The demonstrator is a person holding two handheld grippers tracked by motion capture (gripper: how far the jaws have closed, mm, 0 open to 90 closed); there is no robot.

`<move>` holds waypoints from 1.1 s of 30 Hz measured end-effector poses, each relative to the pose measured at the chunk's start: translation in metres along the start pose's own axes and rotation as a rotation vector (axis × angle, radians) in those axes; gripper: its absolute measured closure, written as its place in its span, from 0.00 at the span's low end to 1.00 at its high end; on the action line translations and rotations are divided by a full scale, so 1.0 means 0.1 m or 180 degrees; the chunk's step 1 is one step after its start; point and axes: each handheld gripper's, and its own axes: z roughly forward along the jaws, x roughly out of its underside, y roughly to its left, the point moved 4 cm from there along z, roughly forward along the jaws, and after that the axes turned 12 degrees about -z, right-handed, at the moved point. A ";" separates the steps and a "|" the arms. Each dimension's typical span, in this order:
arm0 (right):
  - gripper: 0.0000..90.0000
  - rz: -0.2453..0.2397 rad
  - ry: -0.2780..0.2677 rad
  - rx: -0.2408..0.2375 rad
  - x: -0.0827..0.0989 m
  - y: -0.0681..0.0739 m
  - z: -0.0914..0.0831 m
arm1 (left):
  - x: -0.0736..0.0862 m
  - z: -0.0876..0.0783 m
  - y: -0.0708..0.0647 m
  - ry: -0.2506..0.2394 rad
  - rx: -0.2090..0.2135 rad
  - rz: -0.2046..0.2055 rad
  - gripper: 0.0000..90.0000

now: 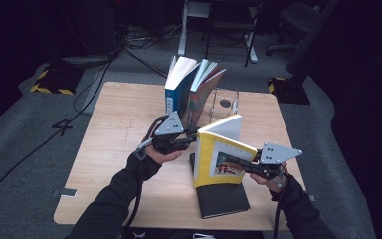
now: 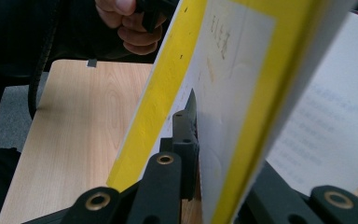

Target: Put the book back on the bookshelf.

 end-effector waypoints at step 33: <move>0.96 -0.0032 -0.0039 -0.0025 0.00 0.21 -0.13 | 0.99 0.25 -0.47 0.0706 0.0221 -0.0137 0.36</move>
